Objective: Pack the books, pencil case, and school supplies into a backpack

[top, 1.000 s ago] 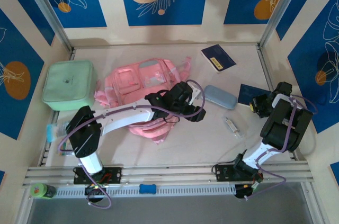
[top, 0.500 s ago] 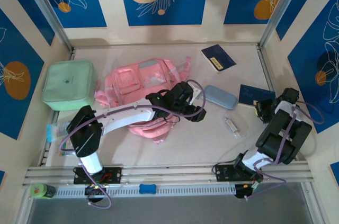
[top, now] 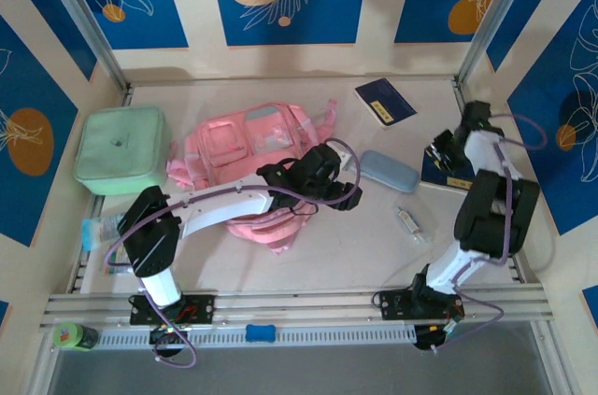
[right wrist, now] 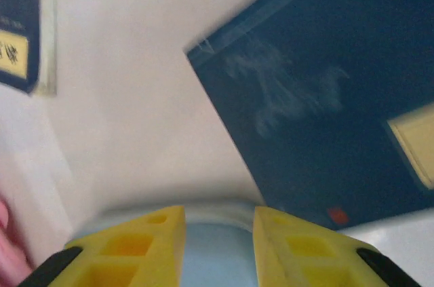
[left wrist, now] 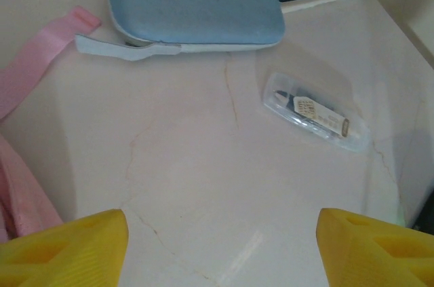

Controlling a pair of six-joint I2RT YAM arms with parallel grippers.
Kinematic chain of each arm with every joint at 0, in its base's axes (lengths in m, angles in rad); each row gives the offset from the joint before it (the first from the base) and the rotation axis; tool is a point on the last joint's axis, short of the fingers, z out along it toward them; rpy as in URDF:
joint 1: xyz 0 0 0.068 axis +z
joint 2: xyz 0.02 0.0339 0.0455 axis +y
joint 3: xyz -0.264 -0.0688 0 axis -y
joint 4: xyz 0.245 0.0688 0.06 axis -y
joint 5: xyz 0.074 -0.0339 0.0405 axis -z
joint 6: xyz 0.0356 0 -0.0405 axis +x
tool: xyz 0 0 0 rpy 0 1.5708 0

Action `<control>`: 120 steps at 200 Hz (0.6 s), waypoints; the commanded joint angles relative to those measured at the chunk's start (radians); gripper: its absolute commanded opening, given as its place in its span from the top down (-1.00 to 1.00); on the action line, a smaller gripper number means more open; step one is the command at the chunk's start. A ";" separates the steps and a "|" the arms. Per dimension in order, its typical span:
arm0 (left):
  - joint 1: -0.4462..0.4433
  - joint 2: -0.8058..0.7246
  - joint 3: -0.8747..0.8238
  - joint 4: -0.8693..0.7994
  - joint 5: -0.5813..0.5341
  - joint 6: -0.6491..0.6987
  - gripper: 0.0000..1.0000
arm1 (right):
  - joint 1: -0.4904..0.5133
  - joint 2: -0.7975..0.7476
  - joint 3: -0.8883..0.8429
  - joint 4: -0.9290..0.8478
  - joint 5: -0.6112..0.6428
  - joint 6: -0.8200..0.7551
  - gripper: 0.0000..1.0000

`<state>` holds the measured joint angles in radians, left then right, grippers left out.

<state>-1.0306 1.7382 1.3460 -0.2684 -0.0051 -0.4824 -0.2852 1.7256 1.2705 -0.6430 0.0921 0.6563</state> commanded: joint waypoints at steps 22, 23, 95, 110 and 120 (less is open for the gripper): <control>0.011 -0.026 -0.028 0.011 -0.062 -0.041 -0.46 | 0.044 0.252 0.297 -0.191 0.201 -0.021 0.06; 0.012 -0.027 -0.029 0.013 -0.062 -0.041 -0.46 | 0.044 0.257 0.305 -0.194 0.203 -0.022 0.05; 0.018 -0.023 -0.072 0.041 -0.087 -0.076 -0.47 | 0.065 0.560 0.632 -0.308 0.170 -0.055 -0.03; 0.018 -0.015 -0.065 0.039 -0.083 -0.080 -0.48 | 0.077 0.600 0.679 -0.368 0.180 -0.049 -0.02; 0.018 -0.013 -0.061 0.040 -0.078 -0.081 -0.47 | 0.086 0.594 0.662 -0.382 0.185 -0.036 -0.03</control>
<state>-1.0183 1.7359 1.2808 -0.2607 -0.0803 -0.5453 -0.2253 2.3035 1.9045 -0.9112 0.2783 0.6186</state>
